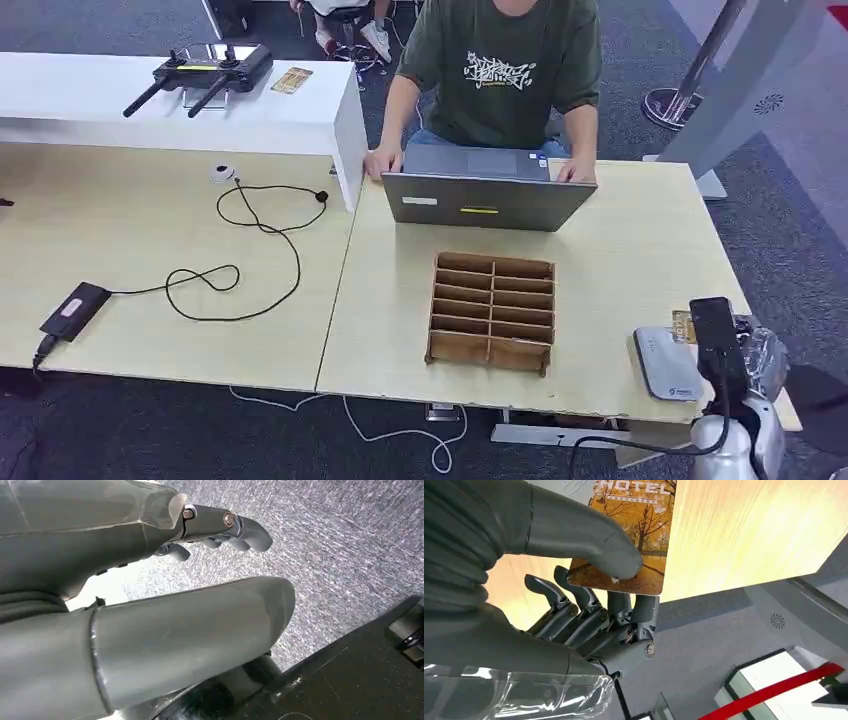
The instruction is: Pass the card to the sensor for recognition and then transmit it.
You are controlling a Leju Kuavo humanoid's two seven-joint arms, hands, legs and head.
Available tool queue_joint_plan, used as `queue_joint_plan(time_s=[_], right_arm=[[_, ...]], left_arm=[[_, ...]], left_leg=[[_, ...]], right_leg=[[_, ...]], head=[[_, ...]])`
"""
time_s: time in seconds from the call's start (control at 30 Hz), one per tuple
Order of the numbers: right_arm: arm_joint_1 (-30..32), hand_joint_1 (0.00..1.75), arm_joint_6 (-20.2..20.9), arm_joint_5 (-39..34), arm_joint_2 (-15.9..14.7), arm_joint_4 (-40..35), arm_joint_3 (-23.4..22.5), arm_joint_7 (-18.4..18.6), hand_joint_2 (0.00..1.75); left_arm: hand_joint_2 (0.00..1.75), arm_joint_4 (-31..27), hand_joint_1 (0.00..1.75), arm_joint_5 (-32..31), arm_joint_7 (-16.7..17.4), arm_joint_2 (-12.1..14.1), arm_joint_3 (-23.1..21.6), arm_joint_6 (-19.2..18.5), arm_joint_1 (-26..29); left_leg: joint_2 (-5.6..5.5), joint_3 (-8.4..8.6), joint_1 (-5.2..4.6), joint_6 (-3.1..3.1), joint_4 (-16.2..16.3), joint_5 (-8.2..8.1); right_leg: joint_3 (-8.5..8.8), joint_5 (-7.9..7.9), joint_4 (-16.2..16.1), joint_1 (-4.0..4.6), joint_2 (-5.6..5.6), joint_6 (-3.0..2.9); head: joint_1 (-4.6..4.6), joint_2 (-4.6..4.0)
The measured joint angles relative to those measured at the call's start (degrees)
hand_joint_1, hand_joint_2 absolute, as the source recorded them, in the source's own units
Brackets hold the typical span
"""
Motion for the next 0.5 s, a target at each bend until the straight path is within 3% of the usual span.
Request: queue_joint_plan(time_s=[0.5], right_arm=[[0.4, 1.75, 3.1, 0.9, 0.3, 1.0, 1.8, 3.1, 1.75]], left_arm=[[0.0, 0.0, 0.0, 1.1, 0.0, 0.0, 0.0, 0.5, 0.0]], left_leg=[[0.0, 0.0, 0.0, 0.0, 0.0, 0.0]], right_leg=[[0.0, 0.0, 0.0, 0.01, 0.0, 0.0]], head=[[0.0, 0.0]])
